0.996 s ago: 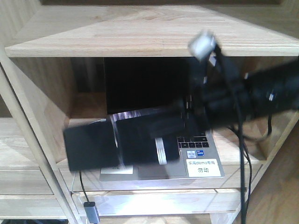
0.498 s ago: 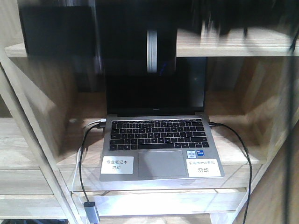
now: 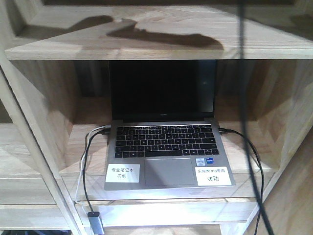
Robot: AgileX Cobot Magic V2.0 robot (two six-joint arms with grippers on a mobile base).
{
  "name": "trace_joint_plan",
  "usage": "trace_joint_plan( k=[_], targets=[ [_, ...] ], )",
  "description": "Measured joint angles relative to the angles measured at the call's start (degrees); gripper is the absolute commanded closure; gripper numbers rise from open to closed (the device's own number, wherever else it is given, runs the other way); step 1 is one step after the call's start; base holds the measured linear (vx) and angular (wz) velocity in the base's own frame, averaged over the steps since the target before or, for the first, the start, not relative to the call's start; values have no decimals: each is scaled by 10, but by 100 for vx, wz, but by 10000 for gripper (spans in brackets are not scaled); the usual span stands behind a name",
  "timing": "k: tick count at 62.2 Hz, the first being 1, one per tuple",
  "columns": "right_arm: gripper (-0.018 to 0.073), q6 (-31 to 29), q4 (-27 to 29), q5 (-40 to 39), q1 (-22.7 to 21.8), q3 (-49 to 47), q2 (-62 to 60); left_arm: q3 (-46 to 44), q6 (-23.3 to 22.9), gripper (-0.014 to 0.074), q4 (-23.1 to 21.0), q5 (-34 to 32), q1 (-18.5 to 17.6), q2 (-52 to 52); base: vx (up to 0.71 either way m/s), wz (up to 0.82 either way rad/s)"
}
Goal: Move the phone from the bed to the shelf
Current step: 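Raise the right gripper and lower the phone onto the upper shelf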
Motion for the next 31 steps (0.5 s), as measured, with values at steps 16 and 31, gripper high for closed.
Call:
trace_joint_plan(
  k=[16, 31],
  targets=[
    [561, 9, 0, -49, 0, -69, 102, 0, 0, 595, 0, 0, 0, 0, 0, 0],
    [561, 4, -5, -58, 0, -70, 146, 0, 0, 595, 0, 0, 0, 0, 0, 0]
  ],
)
